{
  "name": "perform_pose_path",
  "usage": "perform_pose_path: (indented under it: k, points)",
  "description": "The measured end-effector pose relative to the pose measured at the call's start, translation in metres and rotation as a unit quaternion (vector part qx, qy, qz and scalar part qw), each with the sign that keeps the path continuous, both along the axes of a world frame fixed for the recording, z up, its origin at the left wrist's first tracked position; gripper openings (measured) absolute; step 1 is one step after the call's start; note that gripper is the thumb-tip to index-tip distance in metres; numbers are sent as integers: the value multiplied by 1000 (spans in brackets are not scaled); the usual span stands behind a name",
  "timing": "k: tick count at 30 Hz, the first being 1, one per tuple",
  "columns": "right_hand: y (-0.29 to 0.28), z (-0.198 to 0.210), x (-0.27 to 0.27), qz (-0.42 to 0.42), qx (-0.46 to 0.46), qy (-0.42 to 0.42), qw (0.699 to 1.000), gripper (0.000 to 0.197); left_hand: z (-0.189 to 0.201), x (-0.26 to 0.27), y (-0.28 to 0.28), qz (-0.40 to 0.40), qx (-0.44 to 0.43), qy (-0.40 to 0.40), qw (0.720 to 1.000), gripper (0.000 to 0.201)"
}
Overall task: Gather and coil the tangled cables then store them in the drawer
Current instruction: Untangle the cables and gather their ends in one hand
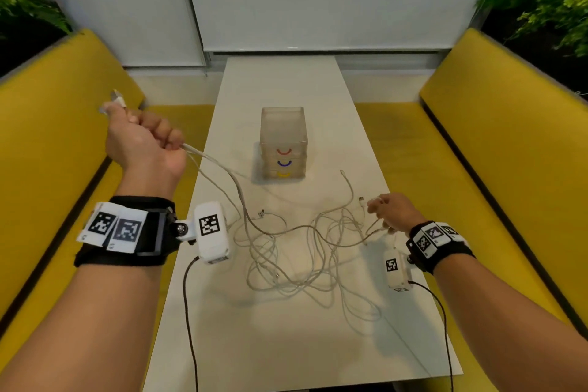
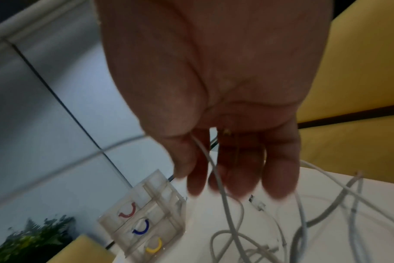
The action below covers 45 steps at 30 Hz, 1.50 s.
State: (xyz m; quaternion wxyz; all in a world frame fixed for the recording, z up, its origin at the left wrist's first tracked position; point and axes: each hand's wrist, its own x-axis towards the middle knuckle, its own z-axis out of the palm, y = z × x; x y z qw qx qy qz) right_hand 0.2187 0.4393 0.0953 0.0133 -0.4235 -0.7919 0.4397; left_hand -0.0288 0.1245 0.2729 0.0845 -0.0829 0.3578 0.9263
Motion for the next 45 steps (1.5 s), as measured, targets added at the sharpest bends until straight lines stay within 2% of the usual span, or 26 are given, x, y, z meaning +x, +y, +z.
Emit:
perform_pose_path:
  k: [3, 5, 8, 10, 12, 15, 17, 19, 21, 23, 27, 31, 36, 40, 42, 45]
  points:
    - [-12, 3, -1, 116, -58, -61, 990, 18, -7, 11, 10, -49, -19, 8, 999, 57]
    - [-19, 5, -3, 176, -50, -138, 973, 12, -14, 17, 14, -73, -24, 16, 997, 56]
    - [-30, 12, -9, 223, 52, -299, 926, 16, -24, 19, 14, -94, -32, 22, 995, 54]
    - [-34, 13, -17, 232, 149, -341, 899, 28, -29, 18, 12, -101, -47, 23, 993, 54]
    - [-39, 14, -27, 249, 208, -330, 886, 39, -36, 19, 12, -114, -63, 24, 991, 53]
    - [-49, 21, -54, 271, 225, -311, 883, 50, -51, 26, 15, -141, -74, 18, 987, 53]
    - [-59, 29, -78, 255, 234, -242, 907, 51, -60, 30, 16, -155, -74, 15, 985, 52]
    - [-71, 34, -103, 246, 222, -137, 933, 50, -66, 34, 19, -166, -70, 9, 984, 53]
    - [-86, 35, -130, 255, 197, -71, 944, 44, -70, 40, 24, -179, -64, 7, 982, 55]
    - [-101, 28, -154, 272, 168, -48, 946, 38, -71, 45, 30, -195, -58, 11, 979, 55]
    - [-121, 1, -181, 282, 126, -53, 950, 35, -76, 51, 39, -215, -39, 39, 975, 41]
    - [-133, -44, -186, 296, 122, -73, 945, 36, -86, 53, 40, -199, -38, 45, 978, 33]
    - [-153, -88, -189, 336, 117, -149, 923, 61, -100, 55, 40, -164, -71, 34, 983, 30]
    - [-163, -93, -199, 364, 156, -192, 898, 75, -106, 54, 44, -155, -92, 45, 983, 31]
    - [-165, -94, -203, 383, 170, -192, 887, 69, -107, 53, 46, -155, -102, 51, 981, 31]
    - [-168, -96, -200, 400, 195, -178, 878, 49, -108, 54, 46, -163, -112, 54, 979, 30]
